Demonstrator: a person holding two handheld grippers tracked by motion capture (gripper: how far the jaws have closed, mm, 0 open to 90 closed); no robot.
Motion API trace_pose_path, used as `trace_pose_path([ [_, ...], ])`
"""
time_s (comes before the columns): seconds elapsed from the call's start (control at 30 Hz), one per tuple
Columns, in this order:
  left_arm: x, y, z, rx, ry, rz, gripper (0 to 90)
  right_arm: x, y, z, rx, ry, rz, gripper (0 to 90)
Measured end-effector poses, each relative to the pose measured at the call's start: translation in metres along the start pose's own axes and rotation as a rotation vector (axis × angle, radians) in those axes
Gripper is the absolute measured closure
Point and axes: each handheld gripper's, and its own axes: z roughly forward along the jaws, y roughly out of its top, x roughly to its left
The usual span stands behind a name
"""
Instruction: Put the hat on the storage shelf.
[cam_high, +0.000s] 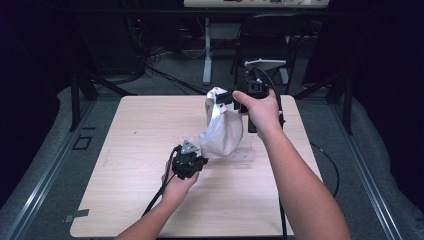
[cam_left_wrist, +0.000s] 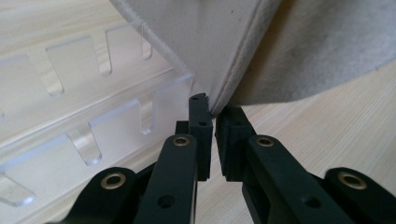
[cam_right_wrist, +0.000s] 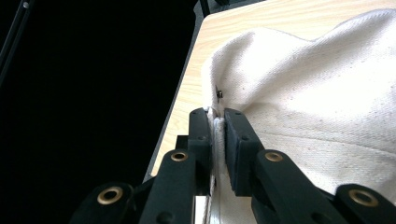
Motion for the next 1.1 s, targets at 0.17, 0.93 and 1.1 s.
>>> trace_pose_path([
  [0.17, -0.002, -0.001, 0.000, -0.013, 0.017, 0.042, 85.1, -0.001, -0.001, 0.001, 0.003, -0.010, -0.004, 82.2],
  [0.93, -0.019, 0.011, -0.030, -0.161, 0.044, 0.165, 55.9, -0.013, -0.003, 0.004, -0.012, -0.003, 0.020, 82.2],
  [1.1, -0.022, 0.015, -0.030, -0.162, 0.085, 0.179, 73.8, -0.014, -0.004, 0.006, -0.007, -0.004, 0.022, 82.2],
])
